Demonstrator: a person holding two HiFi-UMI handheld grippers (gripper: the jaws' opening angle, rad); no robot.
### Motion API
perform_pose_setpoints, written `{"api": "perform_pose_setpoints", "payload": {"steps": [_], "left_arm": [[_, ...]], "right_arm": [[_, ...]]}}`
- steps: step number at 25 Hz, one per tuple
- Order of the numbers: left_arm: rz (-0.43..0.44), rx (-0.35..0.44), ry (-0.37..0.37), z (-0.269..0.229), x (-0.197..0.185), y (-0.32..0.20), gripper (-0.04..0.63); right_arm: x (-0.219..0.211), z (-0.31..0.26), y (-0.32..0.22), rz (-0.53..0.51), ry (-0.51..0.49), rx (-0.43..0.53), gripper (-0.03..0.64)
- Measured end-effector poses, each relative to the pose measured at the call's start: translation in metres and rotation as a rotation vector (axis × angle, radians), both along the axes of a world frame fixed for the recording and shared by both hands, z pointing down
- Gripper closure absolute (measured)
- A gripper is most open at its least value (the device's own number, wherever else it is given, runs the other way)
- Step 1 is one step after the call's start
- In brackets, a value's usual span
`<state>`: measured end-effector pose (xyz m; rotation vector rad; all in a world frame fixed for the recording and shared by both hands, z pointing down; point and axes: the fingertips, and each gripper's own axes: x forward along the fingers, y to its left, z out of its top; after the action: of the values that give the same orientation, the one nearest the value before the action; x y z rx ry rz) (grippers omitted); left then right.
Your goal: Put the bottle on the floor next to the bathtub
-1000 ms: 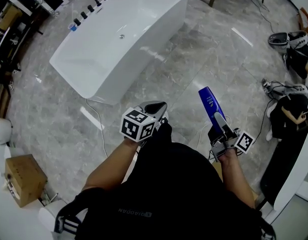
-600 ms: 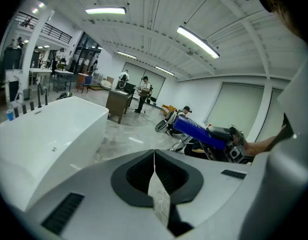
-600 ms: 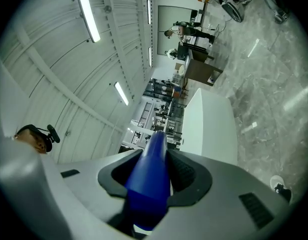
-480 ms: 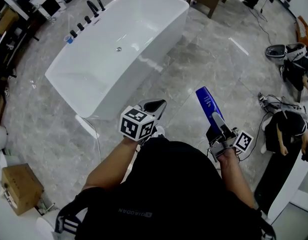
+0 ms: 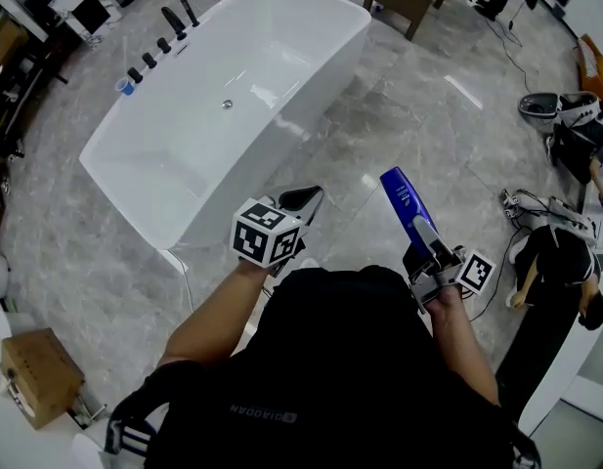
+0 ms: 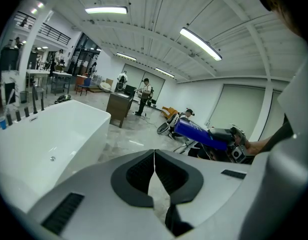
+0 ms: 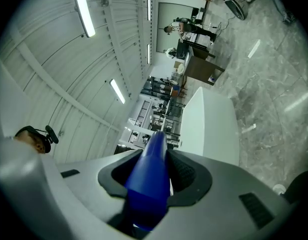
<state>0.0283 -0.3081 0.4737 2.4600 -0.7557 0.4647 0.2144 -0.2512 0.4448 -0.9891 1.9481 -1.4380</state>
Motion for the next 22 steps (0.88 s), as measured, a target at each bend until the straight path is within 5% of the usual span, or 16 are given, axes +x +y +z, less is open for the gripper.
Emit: {"api": "perform_pose_setpoints", "payload": {"steps": [8, 22], "left_arm": [[-0.045, -0.036, -0.016, 0.013, 0.006, -0.031, 0.577], [-0.327, -0.052, -0.022, 0.017, 0.061, -0.155, 0.577]], "right_arm": [[0.016, 0.008, -0.054, -0.036, -0.002, -0.033, 0.449], [0.081, 0.031, -0.231, -0.305, 0.016, -0.044, 0.449]]}}
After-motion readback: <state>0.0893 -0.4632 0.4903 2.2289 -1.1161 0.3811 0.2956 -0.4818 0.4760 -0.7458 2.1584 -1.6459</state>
